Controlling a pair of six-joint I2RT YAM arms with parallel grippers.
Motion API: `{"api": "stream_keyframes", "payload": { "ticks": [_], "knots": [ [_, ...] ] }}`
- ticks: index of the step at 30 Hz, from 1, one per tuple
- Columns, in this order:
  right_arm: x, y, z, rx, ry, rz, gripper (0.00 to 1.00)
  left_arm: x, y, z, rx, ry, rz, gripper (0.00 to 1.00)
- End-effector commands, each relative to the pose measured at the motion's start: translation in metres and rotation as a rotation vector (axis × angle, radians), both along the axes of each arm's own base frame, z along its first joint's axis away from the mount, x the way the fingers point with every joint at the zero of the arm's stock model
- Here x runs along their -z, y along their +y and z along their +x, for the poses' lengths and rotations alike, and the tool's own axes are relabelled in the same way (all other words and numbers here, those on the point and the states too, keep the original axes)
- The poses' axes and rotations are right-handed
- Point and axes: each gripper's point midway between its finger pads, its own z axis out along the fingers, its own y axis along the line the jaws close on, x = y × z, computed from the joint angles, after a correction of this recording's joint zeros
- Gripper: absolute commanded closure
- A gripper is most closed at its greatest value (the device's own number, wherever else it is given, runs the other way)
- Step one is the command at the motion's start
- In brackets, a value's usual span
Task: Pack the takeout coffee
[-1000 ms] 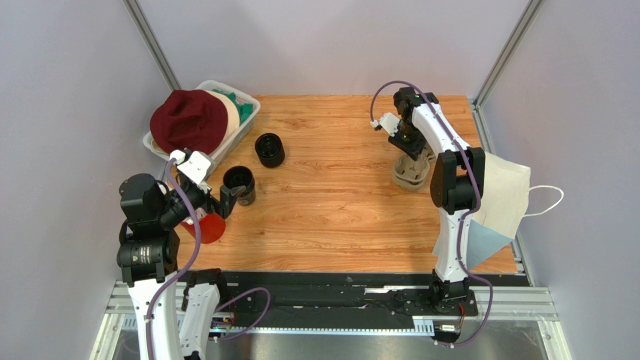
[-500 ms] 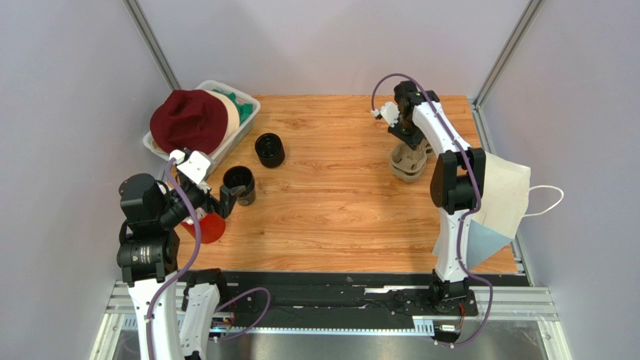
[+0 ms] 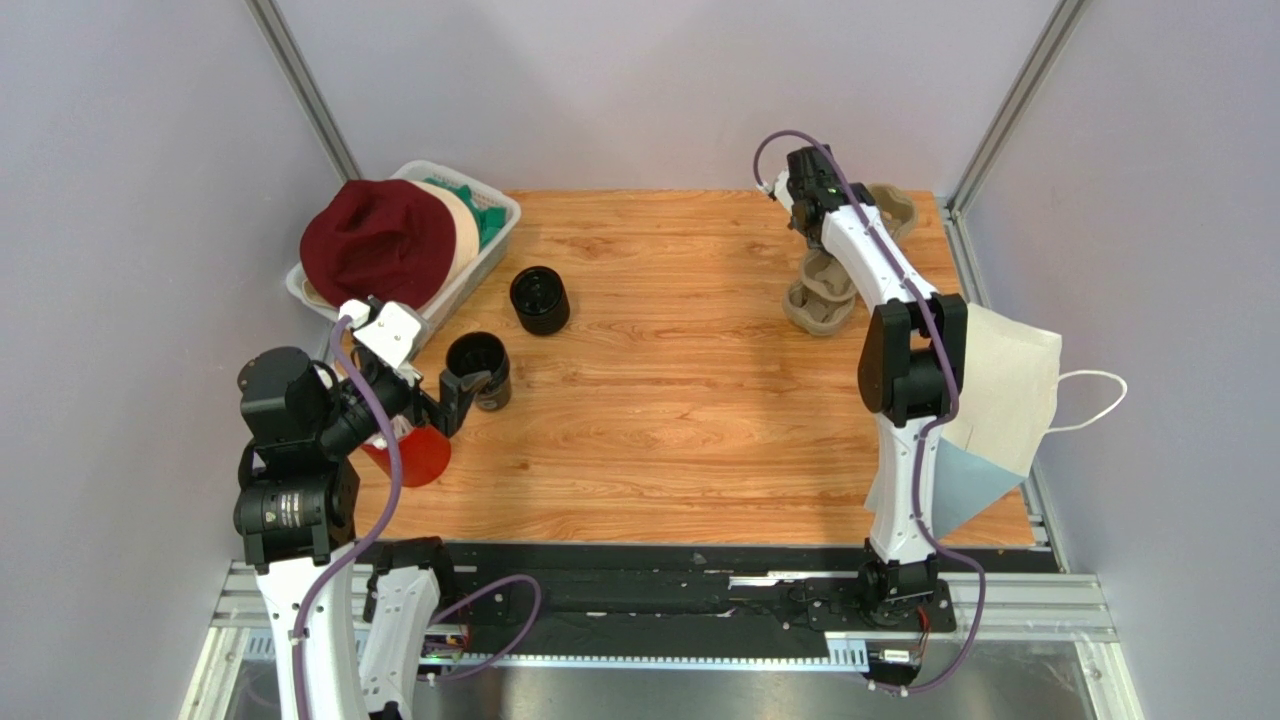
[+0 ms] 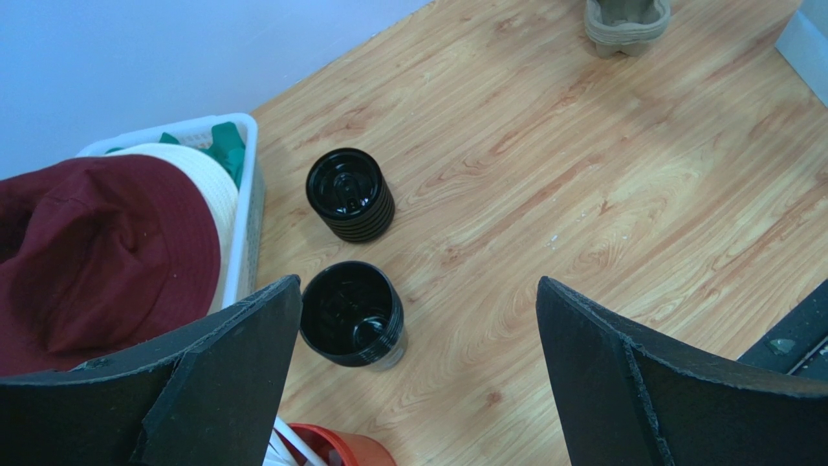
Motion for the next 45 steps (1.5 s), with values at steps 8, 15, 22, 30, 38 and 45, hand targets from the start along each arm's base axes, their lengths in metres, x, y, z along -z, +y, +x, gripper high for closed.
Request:
{"api": "stream_keyframes", "payload": {
  "ticks": [8,15,22,30,38,45],
  "knots": [
    [-0.069,0.011,0.032,0.095,-0.301,0.028,0.92,-0.007,-0.001,0.003,0.01,-0.025,-0.007,0.01],
    [-0.141,0.078,-0.009,-0.034,-0.393,0.312,0.92,-0.012,-0.005,0.002,0.036,-0.025,-0.017,0.01],
    [-0.231,0.109,-0.073,-0.135,-0.541,0.562,0.93,-0.034,-0.022,-0.009,0.139,-0.042,-0.034,0.01],
    [-0.305,0.106,-0.164,-0.233,-0.682,0.748,0.92,-0.049,-0.052,0.004,0.22,-0.017,0.063,0.01],
    [-0.372,0.037,-0.264,-0.178,-1.023,0.657,0.92,-0.059,-0.142,0.022,0.457,0.081,0.092,0.01],
    [-0.379,-0.026,-0.332,-0.033,-1.244,0.507,0.92,-0.056,-0.238,0.024,0.664,0.126,0.141,0.01]
  ]
}}
